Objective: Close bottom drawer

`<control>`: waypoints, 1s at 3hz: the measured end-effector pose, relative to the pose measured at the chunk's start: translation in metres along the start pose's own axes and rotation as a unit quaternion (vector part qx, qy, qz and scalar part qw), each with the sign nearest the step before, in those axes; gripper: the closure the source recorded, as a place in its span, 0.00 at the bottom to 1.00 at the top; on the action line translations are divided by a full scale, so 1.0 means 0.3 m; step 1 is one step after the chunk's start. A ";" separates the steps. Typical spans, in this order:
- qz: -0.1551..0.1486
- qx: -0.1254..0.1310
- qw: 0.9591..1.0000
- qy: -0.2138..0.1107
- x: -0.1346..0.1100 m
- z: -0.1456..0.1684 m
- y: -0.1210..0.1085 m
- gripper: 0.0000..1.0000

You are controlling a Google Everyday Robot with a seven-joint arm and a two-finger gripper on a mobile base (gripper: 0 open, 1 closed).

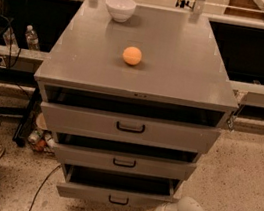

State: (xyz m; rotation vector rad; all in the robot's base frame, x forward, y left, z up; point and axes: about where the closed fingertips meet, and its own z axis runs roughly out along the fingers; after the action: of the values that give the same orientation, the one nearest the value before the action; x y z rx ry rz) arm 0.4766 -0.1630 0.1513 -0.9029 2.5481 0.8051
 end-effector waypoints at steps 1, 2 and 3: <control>-0.028 0.028 0.998 -0.048 -0.126 0.036 -0.089 1.00; -0.040 0.041 0.996 -0.069 -0.172 0.043 -0.126 1.00; -0.042 0.042 0.996 -0.073 -0.180 0.044 -0.129 1.00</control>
Offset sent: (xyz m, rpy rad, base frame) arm 0.0469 0.0072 -0.0018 0.0156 -0.1223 -0.0207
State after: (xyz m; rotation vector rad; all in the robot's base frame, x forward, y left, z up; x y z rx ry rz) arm 0.5438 -0.1542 0.1502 -0.8840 2.3824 0.7075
